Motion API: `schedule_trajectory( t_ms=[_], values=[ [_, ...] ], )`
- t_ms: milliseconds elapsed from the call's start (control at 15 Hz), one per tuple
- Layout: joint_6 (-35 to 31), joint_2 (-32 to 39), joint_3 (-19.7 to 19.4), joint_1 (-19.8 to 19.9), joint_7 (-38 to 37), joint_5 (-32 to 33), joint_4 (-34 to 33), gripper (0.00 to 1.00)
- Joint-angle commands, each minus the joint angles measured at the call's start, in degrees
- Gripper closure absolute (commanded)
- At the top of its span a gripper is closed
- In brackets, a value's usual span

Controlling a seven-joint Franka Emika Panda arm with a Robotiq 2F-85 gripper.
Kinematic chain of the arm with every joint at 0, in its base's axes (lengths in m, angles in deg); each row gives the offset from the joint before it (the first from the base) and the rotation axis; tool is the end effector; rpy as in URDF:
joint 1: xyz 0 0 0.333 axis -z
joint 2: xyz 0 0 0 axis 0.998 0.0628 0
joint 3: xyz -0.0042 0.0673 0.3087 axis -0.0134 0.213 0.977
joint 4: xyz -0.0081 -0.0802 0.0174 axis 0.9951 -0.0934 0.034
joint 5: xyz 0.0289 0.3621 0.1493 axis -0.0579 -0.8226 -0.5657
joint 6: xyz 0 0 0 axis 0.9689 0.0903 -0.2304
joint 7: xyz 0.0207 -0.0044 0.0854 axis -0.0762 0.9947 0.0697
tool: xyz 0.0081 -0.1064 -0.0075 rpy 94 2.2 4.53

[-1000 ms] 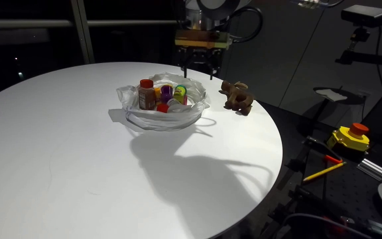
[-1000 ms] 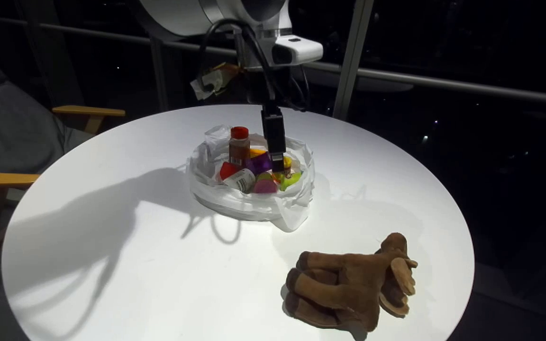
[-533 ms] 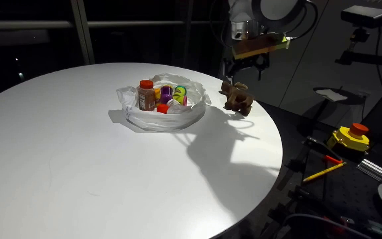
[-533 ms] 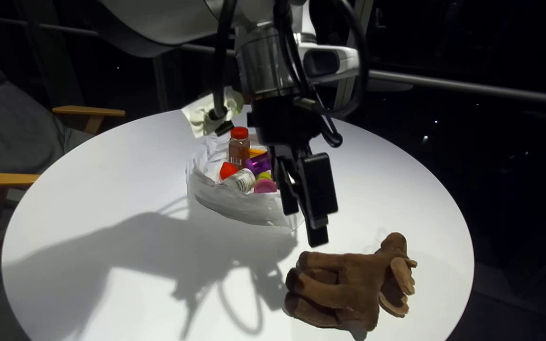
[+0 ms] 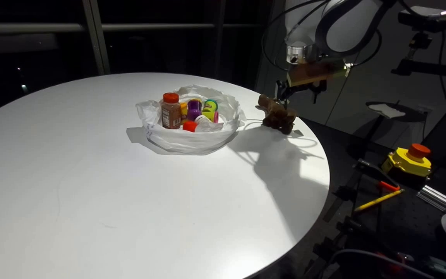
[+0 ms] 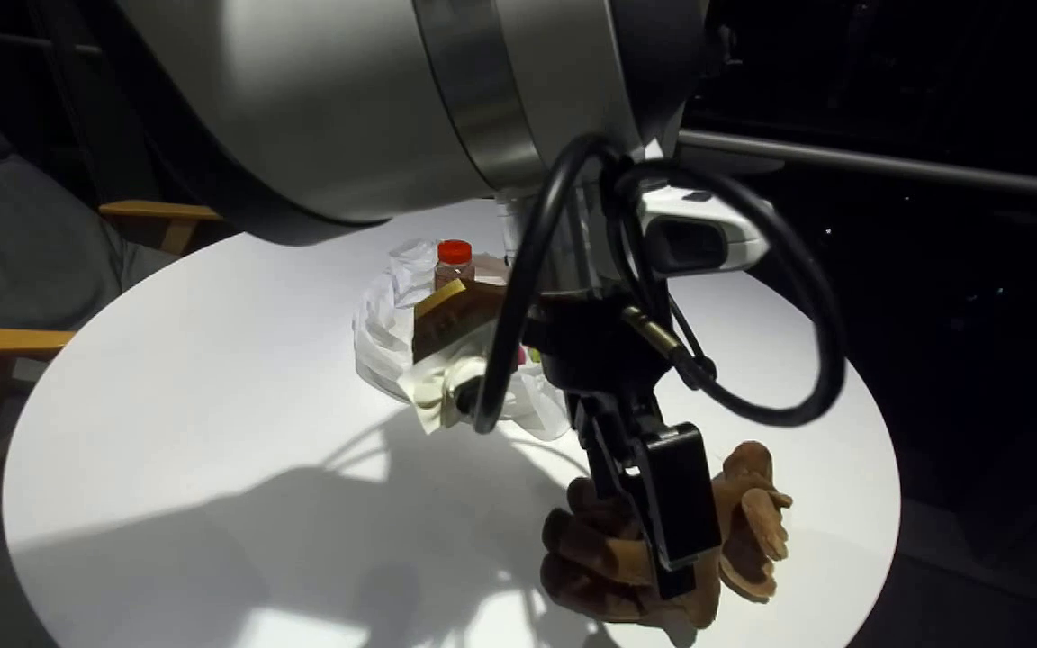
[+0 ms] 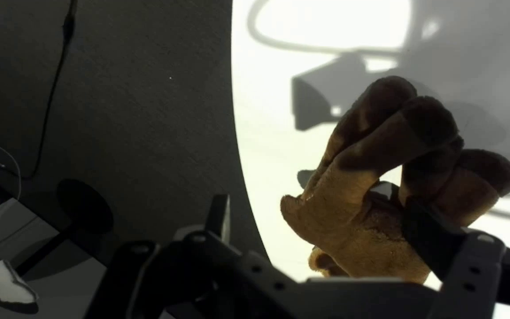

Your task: Put all the objects in the plastic bag

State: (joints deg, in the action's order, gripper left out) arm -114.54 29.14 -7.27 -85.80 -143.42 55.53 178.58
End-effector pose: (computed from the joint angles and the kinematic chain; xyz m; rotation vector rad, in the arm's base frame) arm 0.4776 -0.1434 0.1997 2.4749 -1.1290 0.0891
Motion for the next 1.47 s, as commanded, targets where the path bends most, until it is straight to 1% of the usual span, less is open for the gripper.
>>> schedule_trajectory(
  t_ms=[0,267,467,533,600,800,933,1000,1067,1133,1267,1333,1400],
  values=[
    [-5.4,3.5,-1.3,0.3,-5.5,0.9,-1.4,0.00],
    [-10.7,7.6,-3.0,0.2,-9.4,-2.4,-2.4,0.00],
    [-12.9,10.7,-4.5,-0.6,-9.7,-4.8,-3.5,0.00],
    [-13.7,11.9,-5.1,-0.8,-9.5,-5.5,-3.7,0.15],
    [-13.9,12.8,-5.4,-0.8,-9.0,-6.7,-4.0,0.26],
    [-15.4,13.2,-7.6,-1.8,-8.4,-9.4,-3.5,0.54],
    [-16.7,12.5,-9.4,-2.8,-8.4,-10.4,-2.7,0.69],
    [-17.2,12.2,-10.3,-3.3,-8.5,-11.0,-2.5,0.78],
    [-17.5,12.2,-11.2,-3.9,-8.7,-11.4,-2.3,0.86],
    [-17.7,11.8,-12.4,-4.9,-9.1,-11.3,-2.0,0.91],
    [-17.8,10.8,-15.4,-8.0,-10.4,-10.2,-1.3,0.92],
    [-17.3,9.6,-17.6,-10.4,-11.4,-9.0,-1.0,0.92],
    [-16.8,8.5,-20.0,-13.2,-12.6,-7.8,-0.8,0.89]
  ],
)
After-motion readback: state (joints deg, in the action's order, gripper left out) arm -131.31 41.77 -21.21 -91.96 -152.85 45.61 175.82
